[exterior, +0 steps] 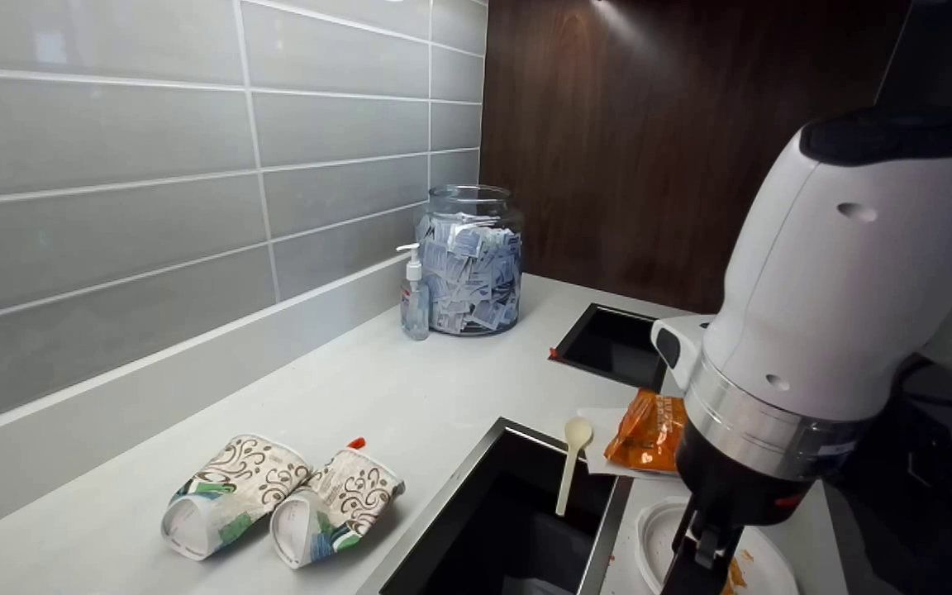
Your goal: Pour the contents of the white plate into the bin on the left
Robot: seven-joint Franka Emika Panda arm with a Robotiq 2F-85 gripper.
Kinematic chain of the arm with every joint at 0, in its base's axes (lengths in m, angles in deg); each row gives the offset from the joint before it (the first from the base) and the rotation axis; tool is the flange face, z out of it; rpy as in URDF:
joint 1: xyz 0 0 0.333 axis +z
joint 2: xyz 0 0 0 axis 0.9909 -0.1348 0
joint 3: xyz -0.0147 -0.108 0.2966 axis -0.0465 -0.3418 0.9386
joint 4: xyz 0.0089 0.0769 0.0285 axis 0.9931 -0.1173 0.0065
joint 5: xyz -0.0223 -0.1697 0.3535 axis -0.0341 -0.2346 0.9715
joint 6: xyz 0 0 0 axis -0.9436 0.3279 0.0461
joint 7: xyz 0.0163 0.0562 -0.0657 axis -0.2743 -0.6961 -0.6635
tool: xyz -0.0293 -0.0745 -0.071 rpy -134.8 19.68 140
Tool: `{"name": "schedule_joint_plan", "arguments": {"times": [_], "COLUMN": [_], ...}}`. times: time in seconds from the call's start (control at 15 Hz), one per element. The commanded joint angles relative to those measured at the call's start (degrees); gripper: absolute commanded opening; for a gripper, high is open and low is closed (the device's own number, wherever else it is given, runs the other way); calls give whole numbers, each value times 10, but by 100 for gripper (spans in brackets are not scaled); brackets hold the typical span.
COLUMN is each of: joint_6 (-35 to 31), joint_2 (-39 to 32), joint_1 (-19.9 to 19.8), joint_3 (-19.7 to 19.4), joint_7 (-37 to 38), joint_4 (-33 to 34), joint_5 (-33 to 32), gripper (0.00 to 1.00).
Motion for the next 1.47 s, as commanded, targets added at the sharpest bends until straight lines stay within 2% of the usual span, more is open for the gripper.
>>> {"name": "schedule_joint_plan", "arguments": {"times": [0.0,0.87,1.2,1.4], "joint_6": [6,-3,-4,-5], "joint_2": [-32,-89,-102,-107], "joint_1": [18,54,64,69], "joint_3": [-17,-73,-87,-92], "joint_7": [37,48,45,43], "joint_4": [17,45,53,56], "joint_5": [-27,-28,-24,-23], "gripper": [100,100,71,81]}}
